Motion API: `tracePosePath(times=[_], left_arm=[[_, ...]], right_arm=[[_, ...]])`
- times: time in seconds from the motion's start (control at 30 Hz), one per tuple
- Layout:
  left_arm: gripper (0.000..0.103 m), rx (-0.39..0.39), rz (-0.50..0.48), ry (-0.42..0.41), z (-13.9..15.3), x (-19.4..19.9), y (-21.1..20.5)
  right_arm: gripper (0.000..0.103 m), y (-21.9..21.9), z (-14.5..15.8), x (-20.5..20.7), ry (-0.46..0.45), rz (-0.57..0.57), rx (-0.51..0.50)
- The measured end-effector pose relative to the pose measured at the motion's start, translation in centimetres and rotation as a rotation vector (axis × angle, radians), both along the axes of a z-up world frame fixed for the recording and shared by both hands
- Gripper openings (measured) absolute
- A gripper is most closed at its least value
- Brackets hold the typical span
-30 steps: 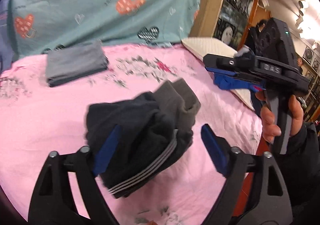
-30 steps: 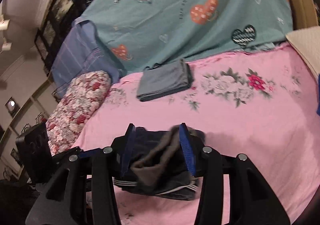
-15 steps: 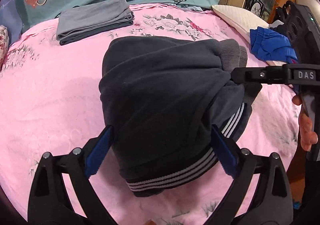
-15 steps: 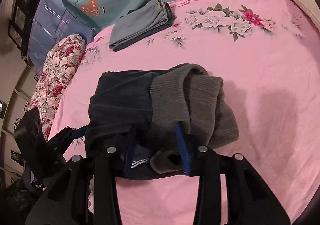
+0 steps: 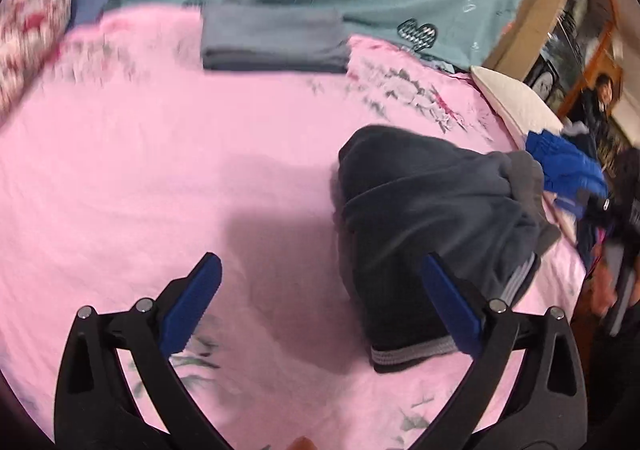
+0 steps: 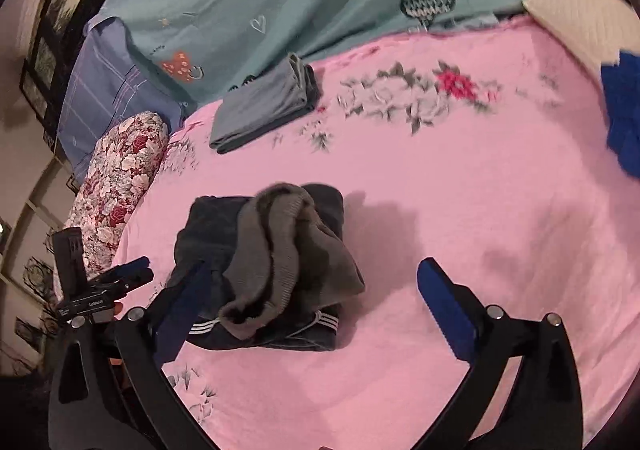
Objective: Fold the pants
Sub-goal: 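Lift the folded bundle with both tools and carry it toward the grey garment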
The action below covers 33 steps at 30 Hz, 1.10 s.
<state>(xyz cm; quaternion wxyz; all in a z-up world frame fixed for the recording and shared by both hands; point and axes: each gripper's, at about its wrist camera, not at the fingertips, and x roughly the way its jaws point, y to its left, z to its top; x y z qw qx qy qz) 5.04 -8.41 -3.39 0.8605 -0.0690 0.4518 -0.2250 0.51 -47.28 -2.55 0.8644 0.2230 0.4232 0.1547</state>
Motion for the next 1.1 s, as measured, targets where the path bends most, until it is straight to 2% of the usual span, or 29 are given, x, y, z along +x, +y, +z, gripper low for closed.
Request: tracePosePath(times=[0.1, 0.2, 0.33, 0.4, 0.5, 0.6, 0.7, 0.8, 0.87, 0.9, 0.93, 1.0, 1.1], left_arm=[[0.101, -0.08, -0.031, 0.074, -1.7, 1.8, -1.4], [0.101, -0.173, -0.044, 0.123, -2.5, 3.0, -2.1], [0.101, -0.248, -0.06, 0.179, -4.2, 4.0, -3.0], [0.101, -0.225, -0.046, 0.193, -4.9, 4.0, -3.0], [0.101, -0.223, -0.029, 0.184, -4.6, 3.6, -1.1], [0.1, -0.182, -0.036, 0.156, -4.1, 3.3, -0.4], [0.101, -0.197, -0.064, 0.182, -4.9, 3.7, -1.7], [0.101, -0.214, -0.084, 0.178, -5.3, 4.2, -3.3], [0.092, -0.254, -0.09, 0.191, -5.2, 4.2, -3.7], [0.068, -0.301, -0.122, 0.195, -4.9, 4.1, -3.8], [0.057, -0.331, -0.141, 0.189, -4.4, 3.8, -3.8], [0.054, -0.321, -0.139, 0.167, -3.7, 3.2, -4.0], [0.051, -0.35, -0.127, 0.169, -3.3, 2.8, -3.8]], right_arm=[[0.102, -0.4, -3.4, 1.5, 0.058, 0.024, 0.114], [0.102, 0.3, -5.3, 2.6, 0.073, 0.09, 0.197], [0.102, 2.7, -6.8, 4.2, 0.105, 0.213, 0.266], [0.102, 3.8, -7.3, 5.1, 0.129, 0.221, 0.244], [0.102, 4.9, -8.1, 5.8, 0.167, 0.25, 0.291], [0.102, 5.6, -7.6, 5.5, 0.156, 0.267, 0.256], [0.1, 5.6, -7.6, 5.6, 0.164, 0.263, 0.269], [0.092, 5.8, -7.3, 5.5, 0.156, 0.258, 0.256], [0.079, 5.6, -6.9, 5.2, 0.136, 0.253, 0.252], [0.076, 5.6, -6.7, 4.9, 0.122, 0.251, 0.248], [0.07, 5.6, -6.4, 4.7, 0.112, 0.247, 0.248], [0.067, 5.6, -6.1, 4.1, 0.089, 0.24, 0.246], [0.064, 5.8, -5.4, 3.3, 0.057, 0.231, 0.244]])
